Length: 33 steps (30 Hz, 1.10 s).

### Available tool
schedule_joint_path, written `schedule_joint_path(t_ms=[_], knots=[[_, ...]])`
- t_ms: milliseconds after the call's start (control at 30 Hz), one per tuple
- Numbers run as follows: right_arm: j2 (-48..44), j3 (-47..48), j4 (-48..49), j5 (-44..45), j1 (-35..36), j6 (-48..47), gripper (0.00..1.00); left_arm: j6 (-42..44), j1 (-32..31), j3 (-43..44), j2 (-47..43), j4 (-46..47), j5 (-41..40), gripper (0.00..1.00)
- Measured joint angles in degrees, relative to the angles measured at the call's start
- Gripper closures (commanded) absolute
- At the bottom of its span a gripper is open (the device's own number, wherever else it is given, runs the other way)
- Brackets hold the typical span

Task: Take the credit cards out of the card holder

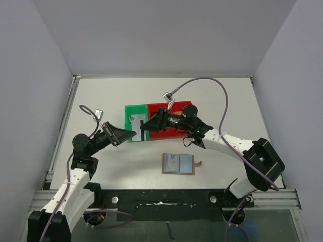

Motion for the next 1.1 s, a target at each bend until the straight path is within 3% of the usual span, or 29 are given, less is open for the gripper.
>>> schedule_joint_path(t_ms=[300, 533, 600, 800, 1100], knots=[[0.37, 0.7, -0.13, -1.03, 0.59, 0.13, 0.64, -1.53, 0.0, -0.35, -0.35, 1.49, -0.15, 1.0], [0.31, 0.7, 0.7, -3.08, 0.59, 0.46, 0.85, -2.32, 0.0, -0.37, -0.42, 2.29, -0.28, 1.0], [0.24, 0.7, 1.27, -3.67, 0.59, 0.72, 0.86, -2.36, 0.0, -0.5, -0.42, 2.34, -0.28, 1.0], [-0.04, 0.7, 1.68, -4.83, 0.59, 1.18, 0.7, -2.97, 0.0, -0.66, -0.7, 2.8, -0.37, 1.0], [-0.48, 0.68, 4.13, -7.1, 0.59, 2.4, 0.77, -3.78, 0.0, -0.74, -0.9, 4.07, -1.33, 1.0]])
